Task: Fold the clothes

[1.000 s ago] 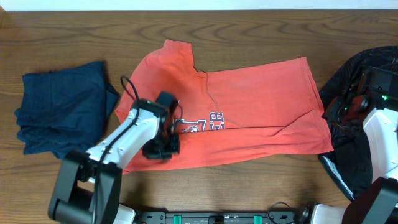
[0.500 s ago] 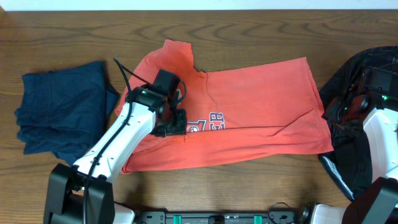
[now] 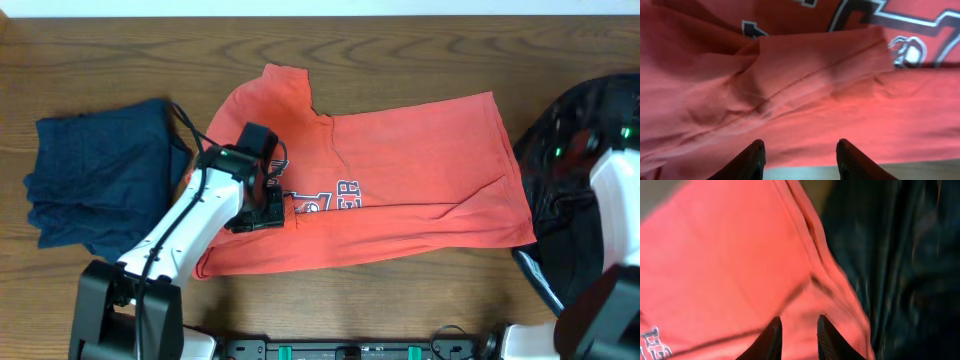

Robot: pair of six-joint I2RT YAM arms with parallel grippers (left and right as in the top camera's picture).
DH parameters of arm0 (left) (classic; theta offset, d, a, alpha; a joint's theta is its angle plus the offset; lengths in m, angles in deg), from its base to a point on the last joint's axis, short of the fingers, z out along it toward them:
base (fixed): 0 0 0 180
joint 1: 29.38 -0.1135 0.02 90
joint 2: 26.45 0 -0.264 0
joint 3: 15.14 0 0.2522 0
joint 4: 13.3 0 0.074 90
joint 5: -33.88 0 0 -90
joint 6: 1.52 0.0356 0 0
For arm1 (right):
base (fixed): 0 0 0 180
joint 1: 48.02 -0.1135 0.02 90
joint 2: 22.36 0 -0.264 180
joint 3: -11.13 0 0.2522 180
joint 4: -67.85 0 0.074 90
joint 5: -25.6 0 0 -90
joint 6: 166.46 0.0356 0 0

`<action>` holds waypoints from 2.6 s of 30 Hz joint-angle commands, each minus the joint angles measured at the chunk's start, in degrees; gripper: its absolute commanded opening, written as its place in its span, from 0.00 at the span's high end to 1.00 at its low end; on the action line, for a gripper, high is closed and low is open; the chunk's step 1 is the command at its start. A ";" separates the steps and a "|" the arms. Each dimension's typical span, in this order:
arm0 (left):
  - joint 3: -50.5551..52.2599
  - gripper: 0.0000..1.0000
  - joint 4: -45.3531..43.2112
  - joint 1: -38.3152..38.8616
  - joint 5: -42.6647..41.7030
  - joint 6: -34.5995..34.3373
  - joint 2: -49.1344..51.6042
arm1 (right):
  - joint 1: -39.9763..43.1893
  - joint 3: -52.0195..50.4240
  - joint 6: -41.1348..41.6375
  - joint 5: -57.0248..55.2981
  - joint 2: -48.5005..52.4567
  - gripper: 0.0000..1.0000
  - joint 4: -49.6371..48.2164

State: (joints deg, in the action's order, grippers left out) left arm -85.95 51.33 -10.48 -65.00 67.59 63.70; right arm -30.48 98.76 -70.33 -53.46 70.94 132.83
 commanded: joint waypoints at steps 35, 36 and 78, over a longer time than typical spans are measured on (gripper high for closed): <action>7.72 0.50 -7.52 -0.35 1.03 -0.83 0.09 | 26.99 15.98 4.52 -15.10 34.07 0.87 -1.25; 7.72 0.47 -7.52 -0.35 1.03 -0.83 0.09 | 28.55 16.44 4.33 -10.93 33.77 0.85 -1.22; -39.01 0.13 -15.23 -19.08 -7.39 23.30 29.86 | -4.83 20.06 -7.04 7.21 9.94 0.29 12.09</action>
State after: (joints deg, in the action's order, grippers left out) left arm -120.29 38.11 -29.81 -70.16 86.79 89.38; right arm -34.02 118.89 -77.13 -45.77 81.03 144.76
